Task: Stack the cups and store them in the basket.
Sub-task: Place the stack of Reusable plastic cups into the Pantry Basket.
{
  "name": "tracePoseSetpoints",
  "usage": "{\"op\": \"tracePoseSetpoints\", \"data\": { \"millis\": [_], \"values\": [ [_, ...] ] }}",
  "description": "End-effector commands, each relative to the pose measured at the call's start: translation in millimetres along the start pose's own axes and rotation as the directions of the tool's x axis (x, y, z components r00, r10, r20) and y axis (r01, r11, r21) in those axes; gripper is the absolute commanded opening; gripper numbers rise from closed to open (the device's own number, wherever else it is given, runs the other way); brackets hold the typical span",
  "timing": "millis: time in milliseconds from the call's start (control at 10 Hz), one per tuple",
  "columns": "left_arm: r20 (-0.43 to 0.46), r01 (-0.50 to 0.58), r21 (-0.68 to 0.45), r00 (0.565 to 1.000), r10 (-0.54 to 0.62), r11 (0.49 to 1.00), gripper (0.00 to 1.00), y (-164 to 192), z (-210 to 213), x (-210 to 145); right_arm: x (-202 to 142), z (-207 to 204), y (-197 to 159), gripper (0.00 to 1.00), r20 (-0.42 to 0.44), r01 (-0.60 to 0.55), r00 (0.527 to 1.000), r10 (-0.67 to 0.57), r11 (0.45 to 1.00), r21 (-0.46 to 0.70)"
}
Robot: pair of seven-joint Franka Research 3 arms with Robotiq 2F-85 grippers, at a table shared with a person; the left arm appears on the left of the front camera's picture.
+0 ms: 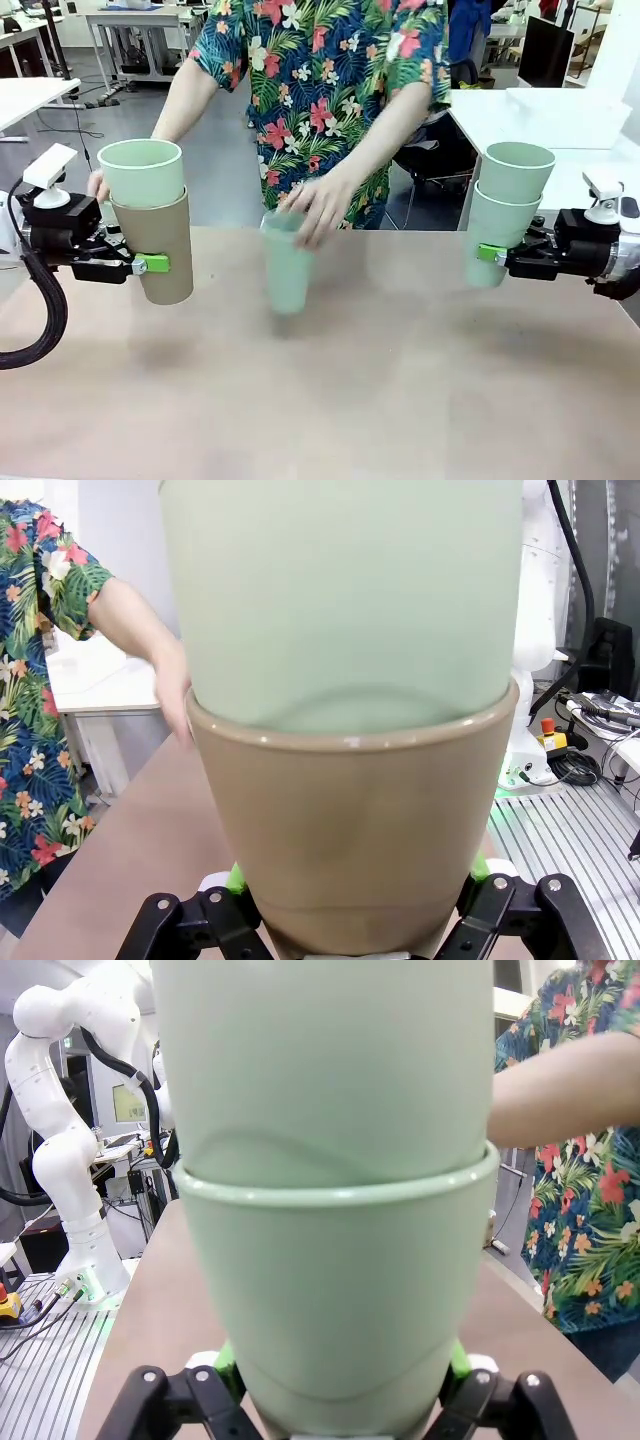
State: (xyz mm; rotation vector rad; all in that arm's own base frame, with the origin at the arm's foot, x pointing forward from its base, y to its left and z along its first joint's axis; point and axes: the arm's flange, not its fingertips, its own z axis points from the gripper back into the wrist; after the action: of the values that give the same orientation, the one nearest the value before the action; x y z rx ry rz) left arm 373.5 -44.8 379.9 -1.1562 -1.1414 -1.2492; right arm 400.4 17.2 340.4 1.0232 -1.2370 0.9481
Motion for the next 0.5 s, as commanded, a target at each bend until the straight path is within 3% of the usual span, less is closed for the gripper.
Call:
{"op": "tracePoseSetpoints", "data": {
  "millis": [0, 400],
  "values": [
    [0.009, 0.002, -0.002, 1.0, -0.002, 1.0, 0.85, -0.3, -0.9, 2.3, 1.9, -0.2, 0.5, 0.84, 0.013, -0.017, 1.0, 0.016, 1.0, 0.004],
    [0.009, 0.002, -0.002, 1.0, -0.002, 1.0, 0.85, -0.3, -0.9, 2.3, 1.9, -0.2, 0.5, 0.84, 0.013, -0.017, 1.0, 0.016, 1.0, 0.004]
  ]
}}
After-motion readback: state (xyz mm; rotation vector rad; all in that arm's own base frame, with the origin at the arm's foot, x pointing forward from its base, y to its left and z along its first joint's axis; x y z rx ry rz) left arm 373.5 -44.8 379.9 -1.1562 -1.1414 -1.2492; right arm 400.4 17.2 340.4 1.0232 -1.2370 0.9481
